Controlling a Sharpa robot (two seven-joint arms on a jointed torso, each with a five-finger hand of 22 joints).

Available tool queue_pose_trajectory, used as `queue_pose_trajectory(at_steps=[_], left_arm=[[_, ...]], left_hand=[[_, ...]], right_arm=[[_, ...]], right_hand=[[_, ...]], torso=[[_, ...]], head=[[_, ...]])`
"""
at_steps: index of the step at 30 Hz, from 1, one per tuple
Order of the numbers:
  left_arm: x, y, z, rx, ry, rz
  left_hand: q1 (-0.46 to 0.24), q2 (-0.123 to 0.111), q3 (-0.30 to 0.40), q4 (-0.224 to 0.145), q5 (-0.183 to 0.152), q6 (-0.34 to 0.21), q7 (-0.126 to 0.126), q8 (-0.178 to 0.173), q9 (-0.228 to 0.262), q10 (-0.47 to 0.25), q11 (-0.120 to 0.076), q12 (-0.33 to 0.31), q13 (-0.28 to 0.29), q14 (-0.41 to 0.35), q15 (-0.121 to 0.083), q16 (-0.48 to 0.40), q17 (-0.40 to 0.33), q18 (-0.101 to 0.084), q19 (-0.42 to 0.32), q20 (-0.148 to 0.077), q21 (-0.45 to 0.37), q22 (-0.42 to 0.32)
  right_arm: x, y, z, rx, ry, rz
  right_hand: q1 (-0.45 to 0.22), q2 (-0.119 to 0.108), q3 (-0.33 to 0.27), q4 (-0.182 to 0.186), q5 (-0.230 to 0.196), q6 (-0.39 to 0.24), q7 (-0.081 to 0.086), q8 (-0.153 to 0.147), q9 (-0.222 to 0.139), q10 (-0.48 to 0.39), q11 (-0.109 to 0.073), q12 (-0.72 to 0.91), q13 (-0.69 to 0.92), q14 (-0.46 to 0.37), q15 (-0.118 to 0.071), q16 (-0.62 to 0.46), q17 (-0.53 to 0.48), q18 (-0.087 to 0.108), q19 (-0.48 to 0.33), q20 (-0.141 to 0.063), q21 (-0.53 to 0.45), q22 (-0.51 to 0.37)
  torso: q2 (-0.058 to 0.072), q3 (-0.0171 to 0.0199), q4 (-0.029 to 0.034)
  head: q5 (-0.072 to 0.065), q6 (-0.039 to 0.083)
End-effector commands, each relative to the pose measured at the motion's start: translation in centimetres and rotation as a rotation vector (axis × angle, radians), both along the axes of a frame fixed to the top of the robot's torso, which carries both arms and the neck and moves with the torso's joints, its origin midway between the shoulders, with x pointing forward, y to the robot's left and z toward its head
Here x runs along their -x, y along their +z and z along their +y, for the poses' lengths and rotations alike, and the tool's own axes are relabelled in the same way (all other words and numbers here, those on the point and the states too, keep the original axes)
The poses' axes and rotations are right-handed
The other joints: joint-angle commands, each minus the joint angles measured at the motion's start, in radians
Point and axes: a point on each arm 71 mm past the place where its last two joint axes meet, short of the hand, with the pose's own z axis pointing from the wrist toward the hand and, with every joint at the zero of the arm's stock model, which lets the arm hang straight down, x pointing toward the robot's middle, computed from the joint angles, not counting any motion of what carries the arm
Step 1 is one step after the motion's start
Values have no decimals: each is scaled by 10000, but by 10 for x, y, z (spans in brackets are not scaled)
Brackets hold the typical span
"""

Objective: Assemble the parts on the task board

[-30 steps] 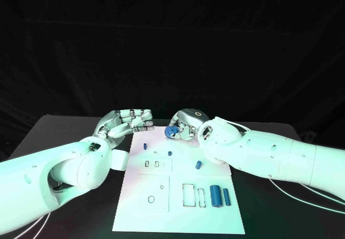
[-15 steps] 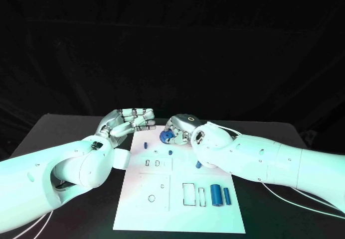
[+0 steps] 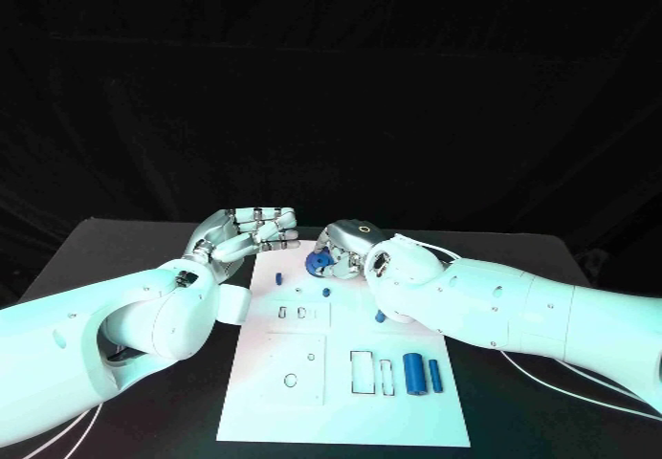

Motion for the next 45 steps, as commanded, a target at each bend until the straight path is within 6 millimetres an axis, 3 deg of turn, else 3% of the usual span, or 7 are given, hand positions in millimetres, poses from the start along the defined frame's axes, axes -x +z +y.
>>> queue_pose_trajectory(at_steps=[1, 3, 7, 25, 29, 38, 45], left_arm=[[1, 2, -2, 78, -202, -60], [1, 2, -2, 77, -203, -58], [1, 2, -2, 72, -192, -55], [0, 2, 1, 45, -125, -50], [0, 1, 3, 27, -75, -49], [-3, 0, 6, 7, -31, -38], [-6, -1, 7, -1, 8, -48]], left_hand=[[72, 6, -15, -39, -39, 10, 75, -37, -12, -51, -15, -27, -14, 15, 15, -32, 6, 107, 45, 8, 23, 1], [72, 6, -15, -39, -39, 10, 75, -37, -12, -51, -15, -27, -14, 15, 15, -32, 6, 107, 45, 8, 23, 1], [66, 5, -18, -37, -42, 9, 77, -43, -12, -54, -13, -34, -14, 15, 17, -43, 7, 106, 45, 8, 25, 0], [67, 5, -19, -38, -42, 7, 78, -47, -12, -57, -11, -39, -14, 14, 18, -49, 7, 105, 45, 8, 25, -1], [67, 5, -19, -38, -42, 7, 78, -47, -12, -57, -11, -39, -14, 14, 18, -49, 7, 105, 45, 8, 25, -1], [71, 6, -18, -42, -42, 6, 77, -52, -13, -62, -9, -46, -14, 13, 21, -58, 7, 105, 44, 8, 26, -2], [71, 7, -18, -42, -42, 7, 77, -52, -12, -61, -10, -47, -14, 12, 21, -60, 7, 104, 42, 8, 25, -2]], right_arm=[[1, -4, 2, 276, 151, 105], [1, -4, 2, 306, 149, 136], [1, -5, 2, 373, 162, 220], [5, 4, -18, -659, 8, -292], [11, 18, -40, -1392, 13, -567], [11, 32, -125, -1942, -289, 1348], [14, 30, -178, -2121, -651, 1678]], right_hand=[[-263, -130, -143, 99, -551, -611, 197, -417, -174, -175, 112, -171, 274, 926, 109, 3, 2140, -92, 890, 72, -44, 2475], [-437, -238, -307, 177, -728, -972, 308, -615, -273, -282, 207, -279, 165, 925, 200, 2, 2138, -87, 878, 140, -56, 2462], [-680, -322, -573, 373, -648, -1104, 374, -609, -329, -352, 284, -327, 112, 929, 281, 10, 2156, -85, 874, 241, -62, 2459], [-800, -47, -694, 598, 196, -641, 256, -397, -285, -147, 185, -54, 366, 933, 214, 21, 2176, -101, 922, 227, -18, 2514], [-694, -25, -650, 528, 247, -614, 246, -391, -288, -119, 173, -22, 397, 934, 204, 22, 2180, -106, 935, 217, -6, 2528], [-180, -3, -465, 159, 254, -368, 194, -309, -280, -312, 116, -239, 201, 815, 150, -190, 1738, 82, 415, 167, -529, 1979], [-136, -99, -498, 89, 317, -389, 198, -338, -302, -387, 118, -326, 122, 802, 146, -219, 1690, 99, 365, 159, -586, 1929]], torso=[[-3, -7, -6], [-3, -5, -2], [2, 1, 7], [-15, 12, -4], [-23, 9, -40], [-166, 79, -236], [-217, 185, -281]], head=[[-4, 23], [-4, 27], [-21, 31], [-45, 113], [-81, 139], [-136, 122], [-176, 94]])
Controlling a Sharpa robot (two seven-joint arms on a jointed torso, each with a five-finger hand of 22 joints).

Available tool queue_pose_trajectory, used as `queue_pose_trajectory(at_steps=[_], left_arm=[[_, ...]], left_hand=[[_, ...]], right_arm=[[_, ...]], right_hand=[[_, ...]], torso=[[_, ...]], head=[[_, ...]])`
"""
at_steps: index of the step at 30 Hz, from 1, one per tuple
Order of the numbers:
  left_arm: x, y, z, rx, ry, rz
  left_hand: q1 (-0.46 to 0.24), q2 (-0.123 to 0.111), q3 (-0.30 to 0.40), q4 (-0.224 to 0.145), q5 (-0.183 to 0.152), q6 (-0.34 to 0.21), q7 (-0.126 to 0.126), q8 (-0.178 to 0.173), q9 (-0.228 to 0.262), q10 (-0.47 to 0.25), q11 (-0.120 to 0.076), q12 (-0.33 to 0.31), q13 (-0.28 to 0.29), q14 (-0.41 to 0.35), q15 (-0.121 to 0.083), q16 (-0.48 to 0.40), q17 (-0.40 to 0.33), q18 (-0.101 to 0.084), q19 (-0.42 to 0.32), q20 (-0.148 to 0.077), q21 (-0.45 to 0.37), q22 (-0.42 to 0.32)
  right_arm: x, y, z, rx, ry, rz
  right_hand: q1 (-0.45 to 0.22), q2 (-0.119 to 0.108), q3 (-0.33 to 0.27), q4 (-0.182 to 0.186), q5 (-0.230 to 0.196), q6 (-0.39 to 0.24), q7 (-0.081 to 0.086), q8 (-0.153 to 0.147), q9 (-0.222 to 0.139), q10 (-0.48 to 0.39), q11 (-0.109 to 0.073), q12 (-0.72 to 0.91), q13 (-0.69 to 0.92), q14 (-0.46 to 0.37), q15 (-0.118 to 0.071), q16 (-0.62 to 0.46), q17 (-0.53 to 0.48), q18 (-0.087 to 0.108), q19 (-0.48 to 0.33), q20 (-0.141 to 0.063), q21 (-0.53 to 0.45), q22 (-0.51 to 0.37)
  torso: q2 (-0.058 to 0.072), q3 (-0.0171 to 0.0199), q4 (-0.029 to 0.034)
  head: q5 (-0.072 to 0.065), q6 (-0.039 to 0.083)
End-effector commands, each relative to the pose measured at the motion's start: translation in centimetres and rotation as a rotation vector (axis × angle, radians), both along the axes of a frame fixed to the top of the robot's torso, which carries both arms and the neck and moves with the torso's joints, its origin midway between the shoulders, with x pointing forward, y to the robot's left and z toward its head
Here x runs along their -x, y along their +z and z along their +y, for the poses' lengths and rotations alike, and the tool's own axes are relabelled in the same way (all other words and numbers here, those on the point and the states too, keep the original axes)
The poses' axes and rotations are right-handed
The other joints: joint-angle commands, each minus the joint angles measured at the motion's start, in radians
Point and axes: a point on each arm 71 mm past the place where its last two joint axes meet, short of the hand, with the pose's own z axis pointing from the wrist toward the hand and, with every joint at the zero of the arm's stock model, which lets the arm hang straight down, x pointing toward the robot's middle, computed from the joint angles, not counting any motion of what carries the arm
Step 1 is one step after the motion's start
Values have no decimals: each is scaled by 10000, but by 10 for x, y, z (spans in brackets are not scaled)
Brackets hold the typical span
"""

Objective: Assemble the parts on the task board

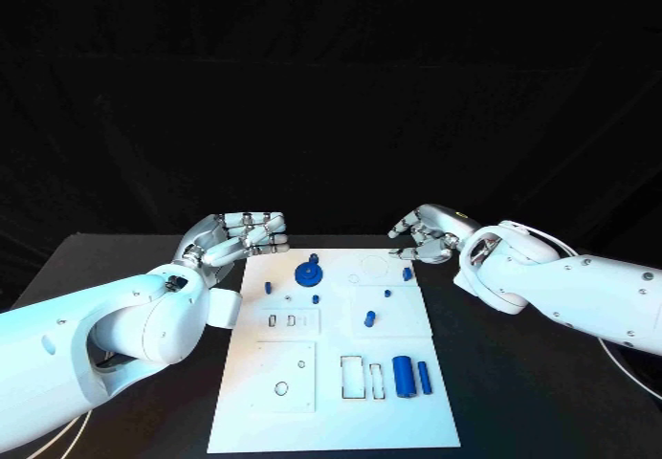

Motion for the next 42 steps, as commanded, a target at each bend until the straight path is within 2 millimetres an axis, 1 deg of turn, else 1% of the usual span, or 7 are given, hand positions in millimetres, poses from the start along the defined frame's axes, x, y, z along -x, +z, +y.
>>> queue_pose_trajectory(at_steps=[1, 8, 12, 15, 18, 22, 42], left_arm=[[-1, 1, -2, 89, -214, -84], [-3, 1, -1, 107, -191, -151], [-3, 1, -2, 115, -200, -163], [-4, 0, -2, 114, -193, -166], [-4, 0, -1, 107, -173, -167], [-4, 0, -1, 110, -180, -167], [-5, 0, -1, 94, -153, -148]], left_hand=[[71, 7, -18, -42, -42, 7, 77, -54, -13, -61, -10, -47, -14, 12, 21, -60, 7, 104, 42, 9, 25, -3], [84, 12, -13, -50, -40, 14, 71, -55, -11, -55, -12, -49, -12, 7, 23, -73, 7, 98, 30, 13, 20, -7], [86, 13, -13, -51, -40, 15, 71, -56, -11, -54, -13, -49, -12, 6, 23, -75, 6, 96, 27, 14, 18, -8], [86, 13, -13, -51, -40, 15, 71, -56, -11, -54, -13, -49, -12, 6, 23, -75, 6, 96, 27, 14, 18, -8], [86, 13, -13, -51, -40, 15, 71, -56, -11, -54, -13, -49, -12, 6, 23, -75, 6, 96, 27, 14, 18, -8], [86, 13, -13, -51, -40, 15, 71, -56, -11, -54, -13, -49, -12, 6, 23, -75, 6, 96, 27, 14, 18, -8], [98, 16, -9, -60, -40, 16, 69, -62, -11, -54, -13, -57, -11, 1, 26, -93, 6, 89, 7, 19, 10, -14]], right_arm=[[4, -5, -9, -501, 691, 682], [3, -17, -33, -399, 300, 733], [3, -28, -38, -295, 190, 875], [3, -36, -39, -240, 155, 974], [1, -41, -40, -193, 62, 997], [-2, -45, -40, -113, -52, 1013], [-10, -59, -28, 236, -2, 1378]], right_hand=[[53, -48, -1, -80, 40, 37, 2, 22, -14, -88, -2, -64, 118, 804, -73, -20, 1706, 97, 403, -59, -43, 1934], [106, -81, -3, -131, 66, -10, 11, -12, -33, -107, 4, -89, 96, 813, -71, -7, 1738, 92, 416, -60, -33, 1949], [112, -101, -13, -144, 73, -42, 19, -32, -44, -117, 10, -100, 87, 816, -68, -5, 1745, 94, 411, -59, -41, 1943], [150, -108, -8, -176, 92, -76, 27, -54, -57, -139, 16, -125, 66, 815, -63, -8, 1740, 98, 400, -57, -54, 1932], [169, -101, 1, -189, 98, -87, 31, -62, -61, -138, 19, -123, 69, 820, -61, 1, 1760, 95, 407, -56, -49, 1939], [182, -91, 9, -197, 94, -95, 33, -67, -64, -136, 21, -121, 71, 823, -59, 6, 1772, 92, 415, -55, -41, 1948], [393, -19, 125, -366, -16, -56, 44, -58, -76, -141, 29, -121, 75, 832, -49, 16, 1798, 84, 441, -46, -26, 1974]], torso=[[-50, 72, -43], [-55, 137, -35], [-48, 116, -9], [-32, 142, -11], [-35, 140, -23], [-40, 125, 7], [-46, 133, -6]], head=[[-8, -38], [19, -98], [-15, -109], [27, -80], [62, -95], [27, -115], [60, -210]])
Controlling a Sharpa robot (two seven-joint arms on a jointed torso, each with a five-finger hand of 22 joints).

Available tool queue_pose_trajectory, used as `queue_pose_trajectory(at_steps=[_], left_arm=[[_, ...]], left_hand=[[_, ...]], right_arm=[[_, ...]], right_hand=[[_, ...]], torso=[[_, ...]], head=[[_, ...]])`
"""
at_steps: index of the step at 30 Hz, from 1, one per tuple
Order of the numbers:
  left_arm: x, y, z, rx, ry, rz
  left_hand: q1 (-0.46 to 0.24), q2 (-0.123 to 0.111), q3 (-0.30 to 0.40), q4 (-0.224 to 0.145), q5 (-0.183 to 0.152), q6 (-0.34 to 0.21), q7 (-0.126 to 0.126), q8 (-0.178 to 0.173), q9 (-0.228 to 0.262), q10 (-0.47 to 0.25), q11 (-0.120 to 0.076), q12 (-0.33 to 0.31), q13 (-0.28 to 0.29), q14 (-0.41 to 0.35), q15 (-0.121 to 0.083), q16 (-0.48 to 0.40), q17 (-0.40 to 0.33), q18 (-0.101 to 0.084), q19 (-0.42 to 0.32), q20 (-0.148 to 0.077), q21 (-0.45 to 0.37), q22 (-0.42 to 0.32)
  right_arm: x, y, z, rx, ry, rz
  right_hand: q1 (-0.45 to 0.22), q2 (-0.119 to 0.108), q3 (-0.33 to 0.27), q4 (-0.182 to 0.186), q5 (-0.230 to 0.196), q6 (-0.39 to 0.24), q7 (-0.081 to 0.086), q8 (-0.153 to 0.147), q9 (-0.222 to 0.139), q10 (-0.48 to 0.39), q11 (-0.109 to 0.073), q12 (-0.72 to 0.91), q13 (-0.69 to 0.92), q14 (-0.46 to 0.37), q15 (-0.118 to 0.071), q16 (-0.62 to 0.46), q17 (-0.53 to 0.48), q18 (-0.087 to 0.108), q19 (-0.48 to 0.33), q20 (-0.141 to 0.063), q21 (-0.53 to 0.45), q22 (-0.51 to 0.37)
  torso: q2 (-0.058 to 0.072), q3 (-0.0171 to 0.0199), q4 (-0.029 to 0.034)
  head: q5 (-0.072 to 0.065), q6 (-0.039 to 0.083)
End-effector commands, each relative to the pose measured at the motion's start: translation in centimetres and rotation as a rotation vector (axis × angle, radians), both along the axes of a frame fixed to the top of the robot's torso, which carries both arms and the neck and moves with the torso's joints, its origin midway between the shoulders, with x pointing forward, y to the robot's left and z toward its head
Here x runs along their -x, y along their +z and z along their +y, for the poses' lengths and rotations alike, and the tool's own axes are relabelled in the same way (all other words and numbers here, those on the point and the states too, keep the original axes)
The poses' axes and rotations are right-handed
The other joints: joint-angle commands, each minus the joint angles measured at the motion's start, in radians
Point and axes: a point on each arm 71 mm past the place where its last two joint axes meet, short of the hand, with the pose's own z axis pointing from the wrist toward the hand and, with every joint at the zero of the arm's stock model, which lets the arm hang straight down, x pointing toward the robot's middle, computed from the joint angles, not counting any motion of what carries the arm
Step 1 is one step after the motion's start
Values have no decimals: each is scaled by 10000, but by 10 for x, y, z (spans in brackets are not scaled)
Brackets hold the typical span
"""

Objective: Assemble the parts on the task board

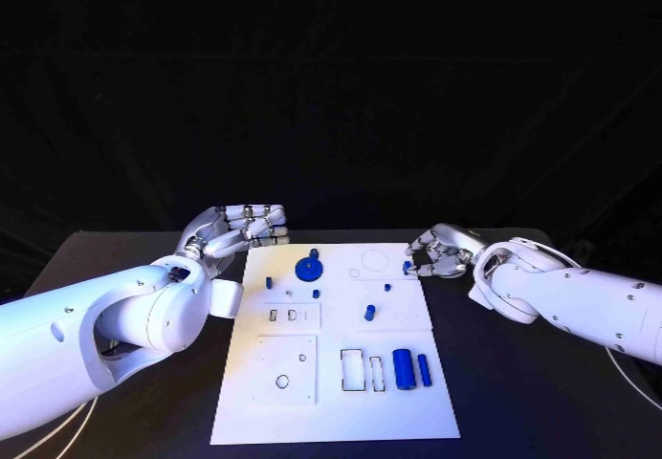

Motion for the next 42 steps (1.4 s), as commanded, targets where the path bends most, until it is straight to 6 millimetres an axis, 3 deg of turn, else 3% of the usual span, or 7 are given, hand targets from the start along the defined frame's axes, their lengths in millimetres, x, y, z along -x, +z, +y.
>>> queue_pose_trajectory(at_steps=[1, 11, 15, 24, 42], left_arm=[[0, 2, -2, 99, -195, -127], [-1, 1, 0, 62, -104, -106], [-1, 1, 1, 56, -89, -103], [-2, 1, 1, 45, -66, -93], [-2, 1, 2, 33, -53, -74]], left_hand=[[98, 16, -9, -61, -41, 16, 69, -64, -11, -54, -13, -57, -11, 1, 25, -54, 6, 89, 7, 19, 10, -14], [109, 36, 2, -65, -38, 18, 70, -71, -10, -56, -12, -67, -10, 0, 27, -72, 7, 85, -8, 22, 4, -20], [115, 60, 13, -63, -36, 20, 71, -75, -10, -56, -11, -71, -10, 0, 28, -81, 7, 84, -15, 22, 2, -22], [115, 60, 13, -63, -36, 20, 71, -75, -10, -56, -11, -71, -10, 0, 28, -81, 7, 84, -15, 22, 2, -22], [128, 87, 28, -66, -34, 21, 71, -82, -10, -57, -11, -79, -10, 0, 29, -95, 8, 83, -24, 23, 0, -25]], right_arm=[[1, -5, 3, 253, 244, 254], [1, -12, 8, 297, 348, 422], [1, -13, 10, 289, 344, 436], [1, -13, 8, 277, 253, 454], [-1, -9, 5, -479, -97, 162]], right_hand=[[134, -15, 17, -73, -72, -15, 12, -15, -9, -31, -7, -38, 80, 833, -49, 18, 1796, 83, 445, -45, -23, 1974], [190, 64, 93, -127, -107, 106, -1, 40, 5, 22, -20, 20, 134, 841, -56, 31, 1826, 74, 473, -48, 1, 2003], [249, 191, 219, -177, -138, 299, -39, 129, 27, 75, -54, 71, 181, 848, -82, 42, 1850, 58, 520, -64, 46, 2053], [376, 433, 614, -322, -562, 685, -171, 311, 69, 181, -168, 175, 284, 861, -176, 60, 1893, 29, 604, -142, 127, 2143], [282, 676, 1055, -382, -587, 1074, -337, 536, 149, 336, -308, 305, 414, 891, -291, 112, 2004, -46, 809, -246, 345, 2361]], torso=[[2, 6, 9], [2, 6, 9], [3, 11, -4], [3, 15, 4], [3, 17, 3]], head=[[17, -20], [43, -29], [63, -34], [47, -54], [35, -43]])
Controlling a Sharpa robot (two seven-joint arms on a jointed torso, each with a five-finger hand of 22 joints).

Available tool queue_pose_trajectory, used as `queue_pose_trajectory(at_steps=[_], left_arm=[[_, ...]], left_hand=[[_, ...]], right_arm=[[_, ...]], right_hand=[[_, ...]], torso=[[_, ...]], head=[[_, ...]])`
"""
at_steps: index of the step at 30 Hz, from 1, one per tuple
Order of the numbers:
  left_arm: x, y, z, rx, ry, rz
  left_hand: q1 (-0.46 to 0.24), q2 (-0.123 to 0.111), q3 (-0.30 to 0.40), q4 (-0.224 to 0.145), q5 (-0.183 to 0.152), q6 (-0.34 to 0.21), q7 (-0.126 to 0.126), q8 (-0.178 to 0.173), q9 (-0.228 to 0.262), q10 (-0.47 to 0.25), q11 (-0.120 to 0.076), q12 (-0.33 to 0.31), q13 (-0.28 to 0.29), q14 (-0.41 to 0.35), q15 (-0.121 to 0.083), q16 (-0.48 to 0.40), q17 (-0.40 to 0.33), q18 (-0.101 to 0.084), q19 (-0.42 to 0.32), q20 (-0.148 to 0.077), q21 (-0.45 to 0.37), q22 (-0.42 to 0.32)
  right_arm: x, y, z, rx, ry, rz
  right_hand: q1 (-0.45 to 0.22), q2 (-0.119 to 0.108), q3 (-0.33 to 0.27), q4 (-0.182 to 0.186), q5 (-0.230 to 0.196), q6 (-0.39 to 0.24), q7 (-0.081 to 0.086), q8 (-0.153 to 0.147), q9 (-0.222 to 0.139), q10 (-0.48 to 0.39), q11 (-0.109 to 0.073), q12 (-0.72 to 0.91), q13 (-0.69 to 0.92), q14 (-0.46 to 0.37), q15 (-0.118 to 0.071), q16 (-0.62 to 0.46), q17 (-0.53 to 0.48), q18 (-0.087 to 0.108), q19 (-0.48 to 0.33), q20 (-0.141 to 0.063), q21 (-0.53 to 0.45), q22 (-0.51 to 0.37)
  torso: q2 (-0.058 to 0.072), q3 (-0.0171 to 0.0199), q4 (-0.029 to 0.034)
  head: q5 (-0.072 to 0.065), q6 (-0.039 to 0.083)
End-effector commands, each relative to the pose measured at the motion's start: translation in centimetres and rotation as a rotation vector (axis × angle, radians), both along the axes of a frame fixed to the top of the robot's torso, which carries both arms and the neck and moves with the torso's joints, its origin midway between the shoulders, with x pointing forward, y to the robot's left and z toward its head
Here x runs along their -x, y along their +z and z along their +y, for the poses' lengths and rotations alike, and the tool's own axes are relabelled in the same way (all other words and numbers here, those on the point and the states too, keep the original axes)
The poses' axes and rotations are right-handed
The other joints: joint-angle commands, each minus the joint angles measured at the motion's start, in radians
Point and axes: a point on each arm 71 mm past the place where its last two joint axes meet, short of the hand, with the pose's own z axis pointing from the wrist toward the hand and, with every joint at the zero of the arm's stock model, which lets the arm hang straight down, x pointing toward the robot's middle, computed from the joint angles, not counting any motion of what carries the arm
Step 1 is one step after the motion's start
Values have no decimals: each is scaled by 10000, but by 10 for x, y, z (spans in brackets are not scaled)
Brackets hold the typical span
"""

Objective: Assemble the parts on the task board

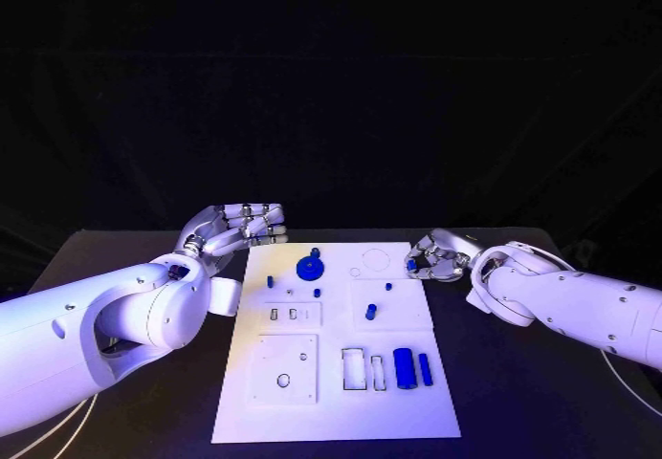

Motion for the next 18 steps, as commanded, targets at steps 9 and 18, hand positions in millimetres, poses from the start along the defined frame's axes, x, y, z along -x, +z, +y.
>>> queue_pose_trajectory(at_steps=[9, 18], left_arm=[[0, 2, -3, 84, -193, -86], [-2, 0, -3, 72, -173, -63]], left_hand=[[98, 53, 8, -45, -34, 20, 70, -48, -10, -58, -11, -46, -10, 1, 29, -53, 9, 83, -26, 23, -1, -15], [103, 55, 10, -49, -34, 20, 69, -50, -10, -59, -11, -48, -10, 2, 29, -56, 9, 83, -27, 23, -1, -16]], right_arm=[[10, 16, 17, -960, -190, -724], [29, 34, 66, -1215, 267, -788]], right_hand=[[-220, 172, 179, 45, 193, 290, -144, 229, 158, 157, -138, 55, 439, 912, -161, 107, 2084, -109, 967, -174, 240, 2540], [-586, 125, 159, 178, -63, 326, -210, 282, 229, 234, -200, 58, 458, 912, -218, 105, 2081, -124, 1006, -239, 283, 2582]], torso=[[-30, -14, 8], [-136, -53, -7]], head=[[-9, 29], [97, -91]])
